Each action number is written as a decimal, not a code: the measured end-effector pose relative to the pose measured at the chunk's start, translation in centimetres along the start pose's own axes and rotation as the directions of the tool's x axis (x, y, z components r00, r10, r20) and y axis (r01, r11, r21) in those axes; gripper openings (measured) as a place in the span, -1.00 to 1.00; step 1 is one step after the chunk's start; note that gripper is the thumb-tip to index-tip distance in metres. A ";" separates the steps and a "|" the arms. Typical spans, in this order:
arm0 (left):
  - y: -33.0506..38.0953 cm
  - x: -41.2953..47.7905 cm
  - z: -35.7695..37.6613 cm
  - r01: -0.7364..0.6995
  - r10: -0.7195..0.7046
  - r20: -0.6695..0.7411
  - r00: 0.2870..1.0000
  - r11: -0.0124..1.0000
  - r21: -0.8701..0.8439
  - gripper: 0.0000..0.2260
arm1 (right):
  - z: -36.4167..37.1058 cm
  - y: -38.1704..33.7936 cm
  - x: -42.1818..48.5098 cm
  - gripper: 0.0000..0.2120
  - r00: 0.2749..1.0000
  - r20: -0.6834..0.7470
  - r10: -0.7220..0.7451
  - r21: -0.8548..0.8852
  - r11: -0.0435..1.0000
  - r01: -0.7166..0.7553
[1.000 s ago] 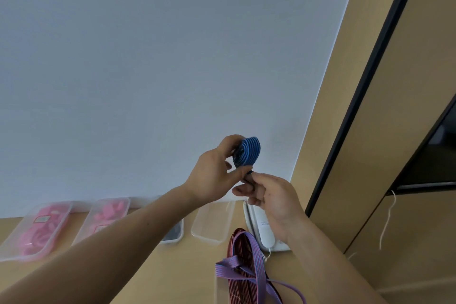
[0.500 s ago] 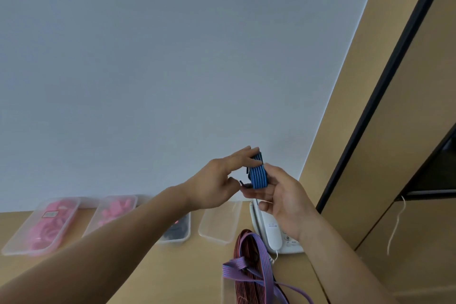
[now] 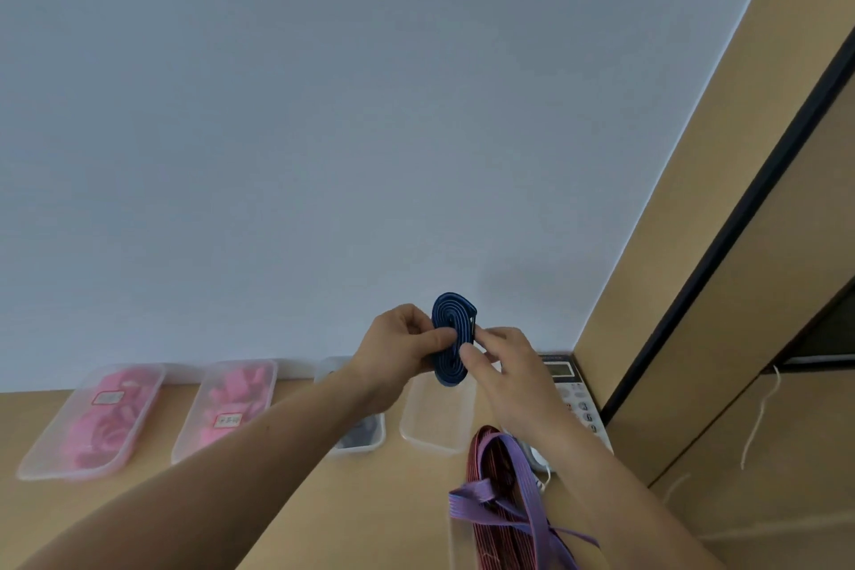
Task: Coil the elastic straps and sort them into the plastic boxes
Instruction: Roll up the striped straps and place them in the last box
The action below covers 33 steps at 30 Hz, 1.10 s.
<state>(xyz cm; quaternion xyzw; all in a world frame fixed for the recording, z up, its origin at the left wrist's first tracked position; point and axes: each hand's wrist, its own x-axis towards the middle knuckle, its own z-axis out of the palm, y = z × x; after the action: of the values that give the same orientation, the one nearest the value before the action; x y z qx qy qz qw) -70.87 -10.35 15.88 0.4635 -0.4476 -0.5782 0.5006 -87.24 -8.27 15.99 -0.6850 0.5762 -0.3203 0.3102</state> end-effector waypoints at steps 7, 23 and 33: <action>-1.3 0.5 -2.6 0.207 -0.168 0.152 0.974 0.935 -0.289 -0.91 | 3.4 -0.4 -0.5 -0.77 0.984 -0.180 -0.007 0.094 0.995 0.024; -5.9 5.4 -2.8 0.364 -0.311 0.201 0.929 0.865 -0.344 -0.87 | 4.7 3.7 2.7 -0.71 0.987 -0.150 0.047 0.145 0.989 -0.025; -12.5 11.4 -2.7 0.194 -0.212 -0.095 0.973 0.517 0.834 -0.69 | 5.3 11.9 8.4 -0.85 0.975 -0.017 0.220 -0.124 0.968 -0.220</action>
<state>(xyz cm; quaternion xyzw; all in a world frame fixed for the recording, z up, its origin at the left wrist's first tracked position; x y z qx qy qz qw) -71.03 -20.59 2.17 0.6893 -0.6166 -0.3525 0.1430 -88.90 -17.93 4.01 -0.6345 0.6679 -0.2483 0.2995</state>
